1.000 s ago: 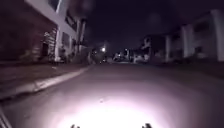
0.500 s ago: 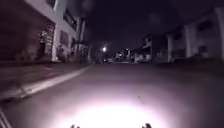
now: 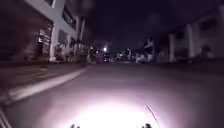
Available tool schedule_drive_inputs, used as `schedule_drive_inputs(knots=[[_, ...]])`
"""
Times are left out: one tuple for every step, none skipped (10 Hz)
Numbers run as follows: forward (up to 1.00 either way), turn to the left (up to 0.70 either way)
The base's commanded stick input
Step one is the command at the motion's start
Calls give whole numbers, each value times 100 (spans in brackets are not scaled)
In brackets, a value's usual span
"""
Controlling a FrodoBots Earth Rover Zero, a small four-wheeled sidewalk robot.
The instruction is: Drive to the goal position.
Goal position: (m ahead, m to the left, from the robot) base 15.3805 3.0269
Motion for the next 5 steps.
schedule_drive_inputs(knots=[[70,0],[70,0],[70,0],[70,0],[70,0]])
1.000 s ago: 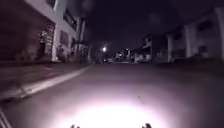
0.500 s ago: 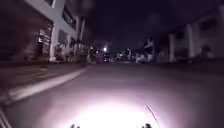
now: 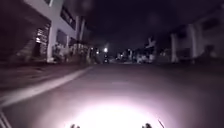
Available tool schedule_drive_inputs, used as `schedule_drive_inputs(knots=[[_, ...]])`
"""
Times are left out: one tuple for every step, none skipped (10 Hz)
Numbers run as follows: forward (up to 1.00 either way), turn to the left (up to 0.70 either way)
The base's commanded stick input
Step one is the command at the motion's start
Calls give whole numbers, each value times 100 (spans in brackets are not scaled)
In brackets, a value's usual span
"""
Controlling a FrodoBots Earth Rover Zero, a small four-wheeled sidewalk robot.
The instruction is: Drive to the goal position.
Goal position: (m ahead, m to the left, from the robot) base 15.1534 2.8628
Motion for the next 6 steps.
schedule_drive_inputs(knots=[[70,0],[70,0],[70,0],[70,0],[70,0],[70,0]])
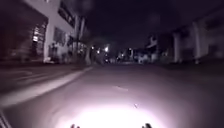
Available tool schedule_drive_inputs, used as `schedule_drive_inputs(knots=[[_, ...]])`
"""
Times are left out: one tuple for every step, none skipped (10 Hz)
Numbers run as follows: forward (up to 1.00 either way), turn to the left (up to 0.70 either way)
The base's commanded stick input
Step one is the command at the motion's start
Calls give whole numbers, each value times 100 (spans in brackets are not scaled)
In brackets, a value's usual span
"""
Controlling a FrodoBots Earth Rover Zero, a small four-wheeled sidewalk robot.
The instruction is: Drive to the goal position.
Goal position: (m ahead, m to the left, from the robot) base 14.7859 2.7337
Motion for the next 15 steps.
schedule_drive_inputs(knots=[[70,0],[70,0],[70,0],[70,0],[70,0],[70,0],[70,0],[70,0],[70,0],[70,0],[70,0],[70,0],[70,0],[70,0],[70,0]])
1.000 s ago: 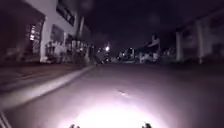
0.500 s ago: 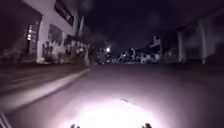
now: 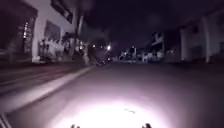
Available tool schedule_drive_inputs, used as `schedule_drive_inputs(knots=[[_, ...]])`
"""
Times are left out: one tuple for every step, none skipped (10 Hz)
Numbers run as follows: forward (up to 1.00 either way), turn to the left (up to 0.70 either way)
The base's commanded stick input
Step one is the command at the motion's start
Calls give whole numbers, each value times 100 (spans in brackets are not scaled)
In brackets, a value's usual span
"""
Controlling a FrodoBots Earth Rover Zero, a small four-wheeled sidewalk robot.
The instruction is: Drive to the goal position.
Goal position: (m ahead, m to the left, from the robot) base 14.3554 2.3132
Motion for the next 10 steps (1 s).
schedule_drive_inputs(knots=[[70,0],[70,0],[70,0],[70,-7],[70,-26],[70,-20],[70,0],[70,0],[70,0],[70,0]])
